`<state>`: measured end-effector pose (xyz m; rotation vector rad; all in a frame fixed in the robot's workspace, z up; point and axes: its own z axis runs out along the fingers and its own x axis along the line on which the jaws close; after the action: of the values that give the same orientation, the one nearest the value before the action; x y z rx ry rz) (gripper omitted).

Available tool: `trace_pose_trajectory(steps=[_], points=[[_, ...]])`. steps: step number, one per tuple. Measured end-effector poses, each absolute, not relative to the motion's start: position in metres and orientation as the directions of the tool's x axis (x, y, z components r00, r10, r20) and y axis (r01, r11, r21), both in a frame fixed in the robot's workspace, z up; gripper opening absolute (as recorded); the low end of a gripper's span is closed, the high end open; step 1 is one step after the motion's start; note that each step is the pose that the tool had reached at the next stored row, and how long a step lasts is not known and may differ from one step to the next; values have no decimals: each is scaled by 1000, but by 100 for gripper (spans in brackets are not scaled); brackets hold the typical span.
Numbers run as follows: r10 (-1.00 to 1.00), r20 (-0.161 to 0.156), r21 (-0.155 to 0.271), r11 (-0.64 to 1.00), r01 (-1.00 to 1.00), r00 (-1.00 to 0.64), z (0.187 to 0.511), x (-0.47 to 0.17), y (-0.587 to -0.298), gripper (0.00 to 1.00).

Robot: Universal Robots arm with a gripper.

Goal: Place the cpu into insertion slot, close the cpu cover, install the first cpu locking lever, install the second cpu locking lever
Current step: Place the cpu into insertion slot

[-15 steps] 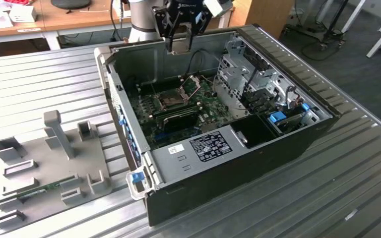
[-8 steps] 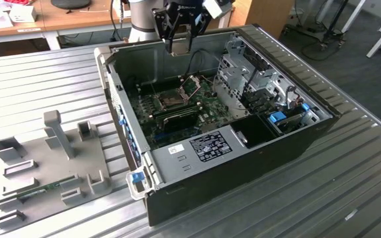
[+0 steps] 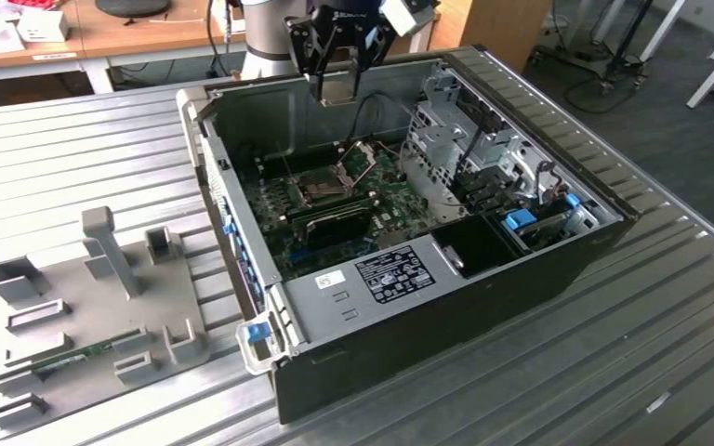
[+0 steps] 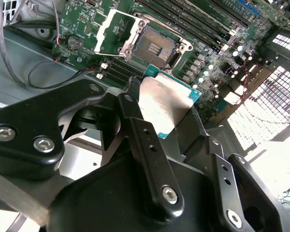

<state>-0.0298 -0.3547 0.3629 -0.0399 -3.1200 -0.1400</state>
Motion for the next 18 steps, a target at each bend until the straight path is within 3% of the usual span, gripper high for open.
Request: trace_pose_trajectory(steps=[18], points=[[25, 19, 89, 996, 26, -1000, 352, -30, -355, 54]])
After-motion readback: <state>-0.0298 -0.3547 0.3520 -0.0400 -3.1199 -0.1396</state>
